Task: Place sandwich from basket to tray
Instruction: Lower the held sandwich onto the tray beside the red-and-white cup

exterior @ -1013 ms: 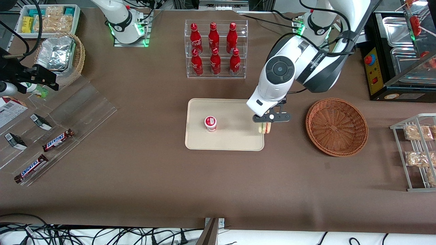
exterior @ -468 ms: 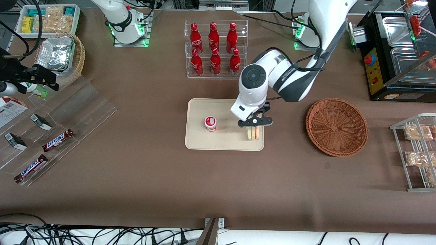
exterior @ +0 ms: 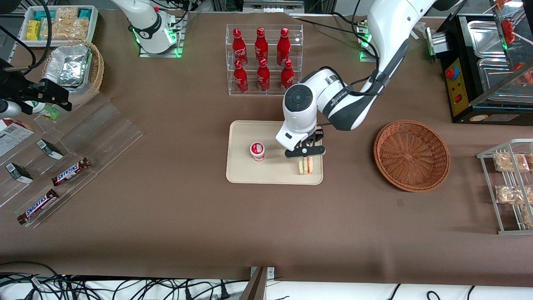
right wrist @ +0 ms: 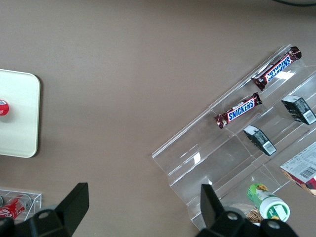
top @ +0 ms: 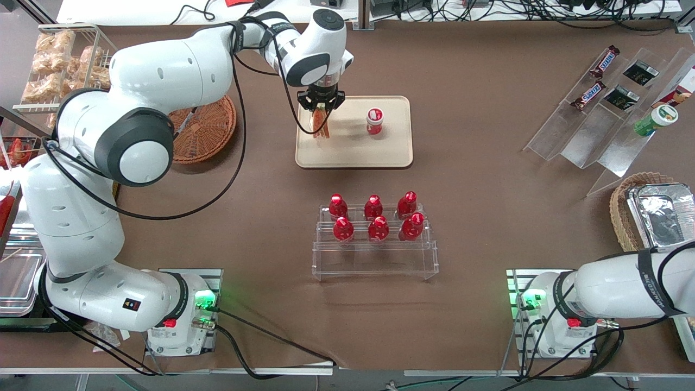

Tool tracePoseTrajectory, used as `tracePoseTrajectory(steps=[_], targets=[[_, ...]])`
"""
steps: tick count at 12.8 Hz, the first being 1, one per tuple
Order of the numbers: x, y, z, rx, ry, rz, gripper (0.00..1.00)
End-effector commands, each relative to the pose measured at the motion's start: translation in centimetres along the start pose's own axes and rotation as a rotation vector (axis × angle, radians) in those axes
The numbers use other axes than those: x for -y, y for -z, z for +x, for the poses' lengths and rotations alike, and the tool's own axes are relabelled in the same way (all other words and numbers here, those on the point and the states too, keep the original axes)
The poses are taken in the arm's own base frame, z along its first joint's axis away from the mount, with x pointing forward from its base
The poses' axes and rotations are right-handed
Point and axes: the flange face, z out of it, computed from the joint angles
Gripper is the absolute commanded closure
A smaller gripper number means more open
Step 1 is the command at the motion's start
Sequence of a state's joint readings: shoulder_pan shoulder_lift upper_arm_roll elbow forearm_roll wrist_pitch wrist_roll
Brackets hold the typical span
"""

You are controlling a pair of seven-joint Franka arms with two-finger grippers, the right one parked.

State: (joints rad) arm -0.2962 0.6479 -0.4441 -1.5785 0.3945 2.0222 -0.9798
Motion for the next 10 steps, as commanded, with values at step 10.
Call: tracePoseTrajectory(steps=[10], targets=[[-1.9,-2.2,-1.5,-0.053,0.008,0.027,0.64]])
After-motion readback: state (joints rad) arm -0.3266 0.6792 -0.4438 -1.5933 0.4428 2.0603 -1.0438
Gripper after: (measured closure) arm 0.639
